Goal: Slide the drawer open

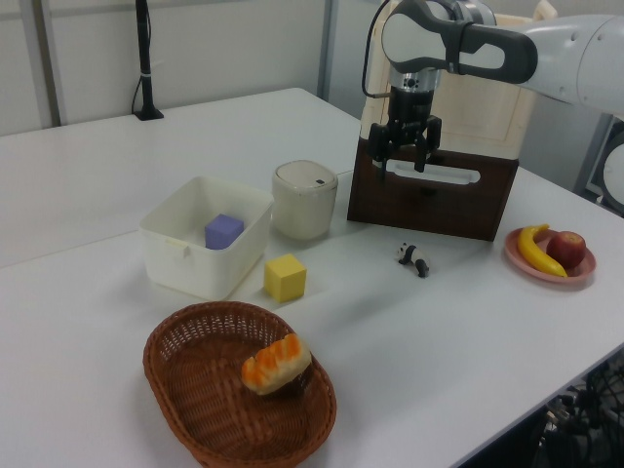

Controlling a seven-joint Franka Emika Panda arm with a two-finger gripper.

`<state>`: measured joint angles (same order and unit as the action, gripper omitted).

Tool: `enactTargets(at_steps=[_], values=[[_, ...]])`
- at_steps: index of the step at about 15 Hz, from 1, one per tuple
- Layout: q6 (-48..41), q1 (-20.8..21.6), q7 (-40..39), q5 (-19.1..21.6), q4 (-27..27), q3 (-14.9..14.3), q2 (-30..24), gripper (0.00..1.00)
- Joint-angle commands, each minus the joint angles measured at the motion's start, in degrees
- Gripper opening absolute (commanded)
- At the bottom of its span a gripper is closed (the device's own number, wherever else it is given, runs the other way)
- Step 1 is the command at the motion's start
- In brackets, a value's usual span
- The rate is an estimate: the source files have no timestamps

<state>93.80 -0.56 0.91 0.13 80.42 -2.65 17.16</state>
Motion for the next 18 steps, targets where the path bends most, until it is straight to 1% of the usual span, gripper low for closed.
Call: enactTargets(at_steps=[1, 10, 18], values=[[1.2, 1.0, 1.4, 0.1, 2.6, 0.1, -1.9, 1.0], [0.9, 1.0, 1.2, 0.1, 2.6, 0.1, -2.0, 1.0], [1.3, 0.4, -1.6, 0.0, 2.7, -0.3, -1.5, 1.0]])
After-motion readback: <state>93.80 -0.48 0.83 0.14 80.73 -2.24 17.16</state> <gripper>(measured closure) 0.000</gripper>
